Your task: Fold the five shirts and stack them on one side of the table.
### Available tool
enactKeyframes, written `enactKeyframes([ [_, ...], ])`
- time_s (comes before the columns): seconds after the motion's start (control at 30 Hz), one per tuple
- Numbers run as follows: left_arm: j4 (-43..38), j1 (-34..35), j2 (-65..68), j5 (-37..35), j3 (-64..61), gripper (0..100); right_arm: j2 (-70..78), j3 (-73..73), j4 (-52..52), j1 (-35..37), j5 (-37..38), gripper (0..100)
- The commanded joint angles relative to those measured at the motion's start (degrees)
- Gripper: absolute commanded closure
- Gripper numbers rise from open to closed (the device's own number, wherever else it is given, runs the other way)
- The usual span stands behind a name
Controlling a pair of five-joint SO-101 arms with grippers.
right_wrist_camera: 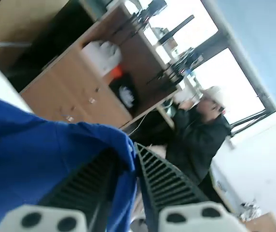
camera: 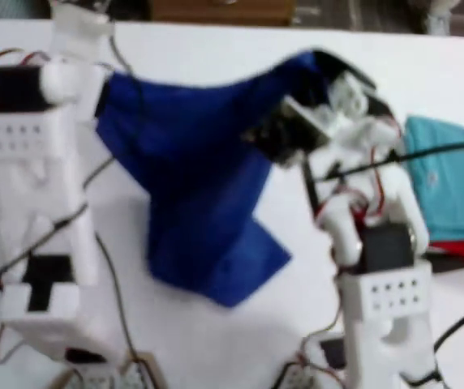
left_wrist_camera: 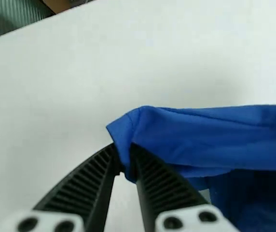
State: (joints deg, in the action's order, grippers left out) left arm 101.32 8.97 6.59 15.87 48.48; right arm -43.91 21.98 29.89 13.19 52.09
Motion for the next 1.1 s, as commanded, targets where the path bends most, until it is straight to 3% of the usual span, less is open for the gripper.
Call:
enactKeyframes([
  [0.0,0.4,1.6,-7.0,-0.4,2.9,98,1.8,-9.8,-1.5,0.8,-0.3,97.8],
  [0.23,0.3,1.8,-16.1,-0.4,2.9,98,1.8,-19.4,4.4,5.8,-0.2,97.8],
  [0.53,0.2,7.2,-22.1,-0.4,2.9,98,1.8,-33.1,10.0,6.2,-0.1,97.8],
  [0.77,0.2,7.6,-26.1,-0.4,2.9,98,1.8,-38.7,10.9,6.2,-0.1,97.8],
  [1.07,0.4,7.6,-30.9,-0.3,2.5,98,1.7,-48.0,26.0,6.2,-0.1,97.8],
])
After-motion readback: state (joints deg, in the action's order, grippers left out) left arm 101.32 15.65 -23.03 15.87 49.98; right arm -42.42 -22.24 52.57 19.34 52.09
